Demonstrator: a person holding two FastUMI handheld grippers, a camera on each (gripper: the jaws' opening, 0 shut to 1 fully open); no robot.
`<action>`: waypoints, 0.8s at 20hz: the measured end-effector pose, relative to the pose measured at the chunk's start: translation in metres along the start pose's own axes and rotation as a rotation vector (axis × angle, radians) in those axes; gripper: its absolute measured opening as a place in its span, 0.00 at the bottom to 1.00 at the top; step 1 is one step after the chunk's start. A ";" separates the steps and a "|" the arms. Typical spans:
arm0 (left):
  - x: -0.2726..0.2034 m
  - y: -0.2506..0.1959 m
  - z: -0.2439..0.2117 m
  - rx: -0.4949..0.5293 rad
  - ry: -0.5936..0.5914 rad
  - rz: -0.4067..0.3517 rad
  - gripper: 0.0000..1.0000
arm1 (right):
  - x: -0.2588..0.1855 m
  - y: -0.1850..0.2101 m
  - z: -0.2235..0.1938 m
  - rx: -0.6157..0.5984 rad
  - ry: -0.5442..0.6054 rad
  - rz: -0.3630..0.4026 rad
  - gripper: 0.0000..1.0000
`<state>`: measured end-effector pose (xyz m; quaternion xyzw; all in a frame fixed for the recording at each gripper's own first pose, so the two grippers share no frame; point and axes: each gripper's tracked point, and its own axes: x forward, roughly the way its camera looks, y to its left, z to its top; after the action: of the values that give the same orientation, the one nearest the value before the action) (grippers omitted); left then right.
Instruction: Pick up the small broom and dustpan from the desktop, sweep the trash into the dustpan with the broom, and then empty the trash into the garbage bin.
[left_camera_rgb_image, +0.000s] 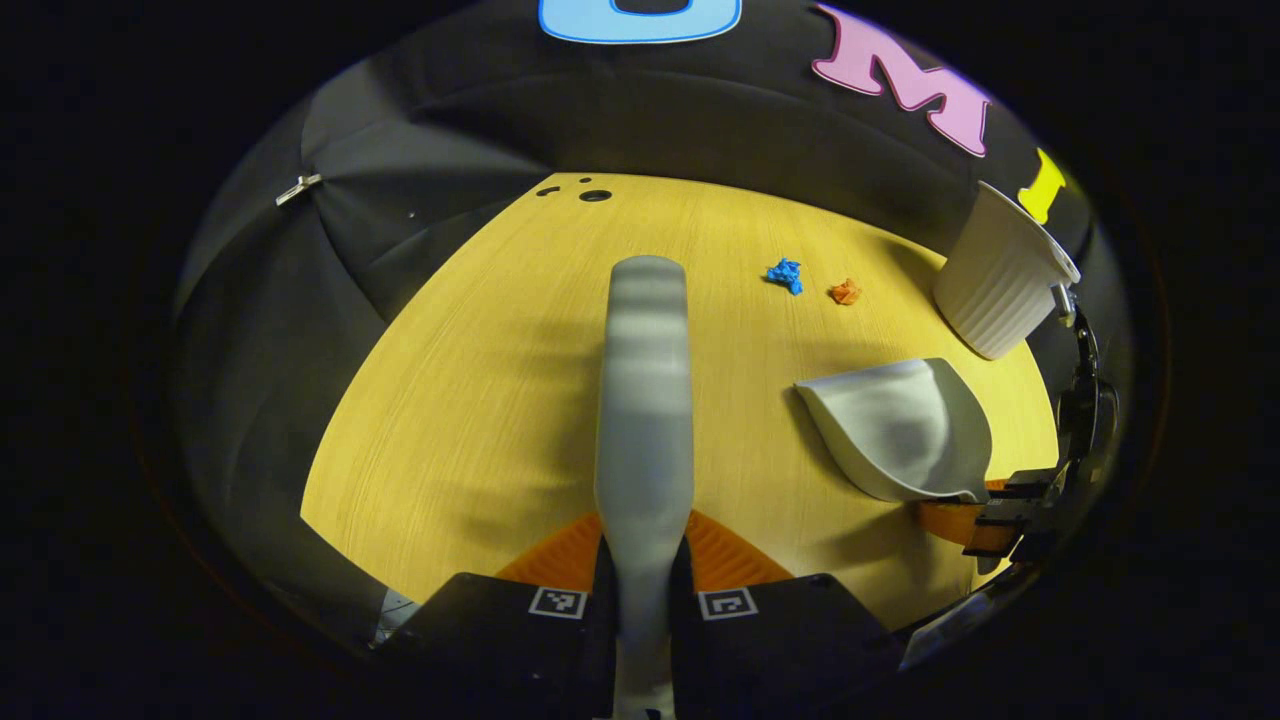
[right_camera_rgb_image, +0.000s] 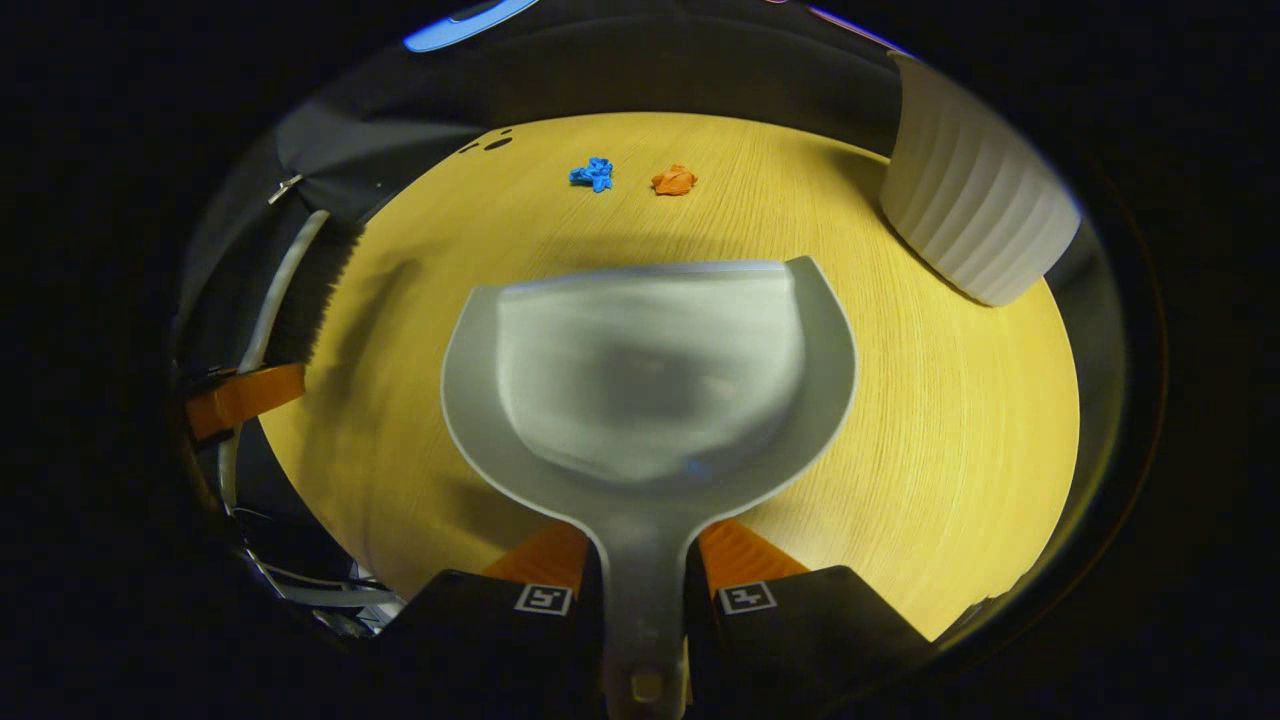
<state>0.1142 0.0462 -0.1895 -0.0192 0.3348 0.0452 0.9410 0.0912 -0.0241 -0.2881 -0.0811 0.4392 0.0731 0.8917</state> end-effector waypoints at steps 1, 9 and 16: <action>0.004 -0.001 0.004 0.024 0.001 -0.001 0.28 | -0.002 -0.004 0.000 -0.015 -0.001 0.001 0.38; 0.073 -0.015 0.087 0.266 0.047 -0.030 0.27 | -0.027 -0.047 0.002 -0.088 -0.034 0.002 0.38; 0.152 -0.042 0.174 0.590 0.105 -0.061 0.27 | -0.026 -0.073 -0.005 -0.145 0.001 0.007 0.38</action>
<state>0.3447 0.0272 -0.1507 0.2428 0.3809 -0.0836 0.8883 0.0861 -0.0982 -0.2647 -0.1439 0.4333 0.1080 0.8831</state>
